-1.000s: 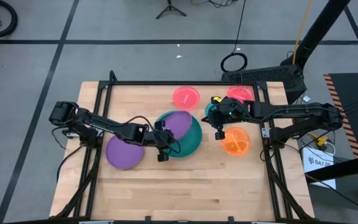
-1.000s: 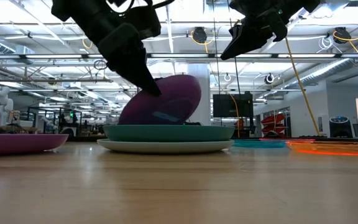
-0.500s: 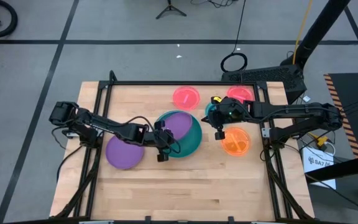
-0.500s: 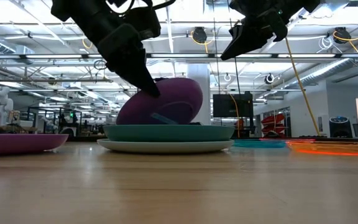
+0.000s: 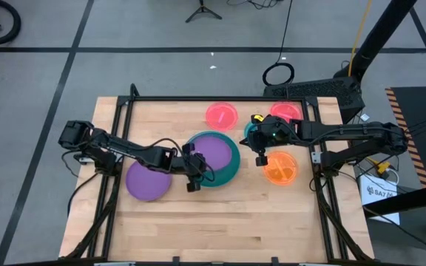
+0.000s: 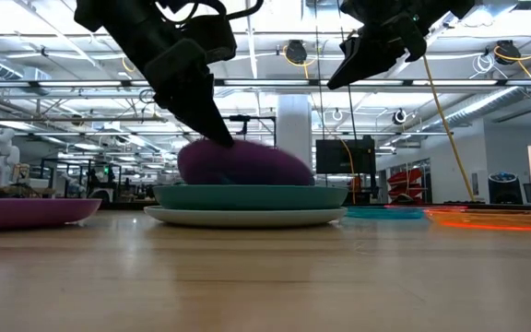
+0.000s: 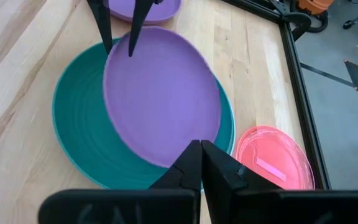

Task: Stack plastic plates
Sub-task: Stack the top violet plate on the green plate, then stack the violet plate on the violet plate

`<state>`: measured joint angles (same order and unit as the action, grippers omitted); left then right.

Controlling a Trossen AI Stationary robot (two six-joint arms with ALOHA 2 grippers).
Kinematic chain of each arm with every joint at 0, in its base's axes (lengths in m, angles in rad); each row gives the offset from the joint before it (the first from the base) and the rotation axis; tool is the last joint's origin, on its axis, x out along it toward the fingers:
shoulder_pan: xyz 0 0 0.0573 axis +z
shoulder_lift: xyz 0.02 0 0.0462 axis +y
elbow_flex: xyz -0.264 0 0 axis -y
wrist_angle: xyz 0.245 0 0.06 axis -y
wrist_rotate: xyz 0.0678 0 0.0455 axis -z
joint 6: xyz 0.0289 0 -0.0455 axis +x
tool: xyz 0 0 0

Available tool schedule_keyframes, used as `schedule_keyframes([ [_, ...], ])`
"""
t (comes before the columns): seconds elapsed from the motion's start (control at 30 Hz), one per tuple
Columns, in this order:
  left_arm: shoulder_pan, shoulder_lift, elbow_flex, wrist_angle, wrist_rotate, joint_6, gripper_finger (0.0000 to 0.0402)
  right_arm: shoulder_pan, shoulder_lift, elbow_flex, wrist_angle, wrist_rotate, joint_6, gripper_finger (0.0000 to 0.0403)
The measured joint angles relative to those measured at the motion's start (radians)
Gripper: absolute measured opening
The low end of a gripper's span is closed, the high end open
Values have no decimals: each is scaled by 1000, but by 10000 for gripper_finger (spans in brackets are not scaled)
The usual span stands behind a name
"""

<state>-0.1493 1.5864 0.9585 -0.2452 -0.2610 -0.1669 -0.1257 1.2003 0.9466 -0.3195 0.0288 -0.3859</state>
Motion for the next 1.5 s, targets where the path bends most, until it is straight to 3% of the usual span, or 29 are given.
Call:
schedule_keyframes([
  [0.2, 0, 0, 0, 0, -2, -3, 159, 0, 0, 0, 0, 0, 0, 2],
  [0.43, -3, -13, 0, -40, 2, 0, 163, 0, 0, 0, 0, 0, 1, 2],
  [0.63, -19, -16, 83, -318, 45, -58, 163, 0, 0, 0, -1, 0, 7, 2],
  [0.8, -53, -15, 151, -603, 60, -218, 163, 0, 0, 0, 0, 0, 7, 2],
  [0.93, -97, -15, 156, -737, 107, -357, 163, 0, 0, 0, 0, 0, 7, 2],
  [1.17, -256, -15, 123, -753, 125, -378, 163, 0, 0, 0, 0, 0, 18, 2],
  [1.5, -424, -15, 62, -741, 80, -660, 163, 0, 0, 0, 0, 0, 25, 2],
])
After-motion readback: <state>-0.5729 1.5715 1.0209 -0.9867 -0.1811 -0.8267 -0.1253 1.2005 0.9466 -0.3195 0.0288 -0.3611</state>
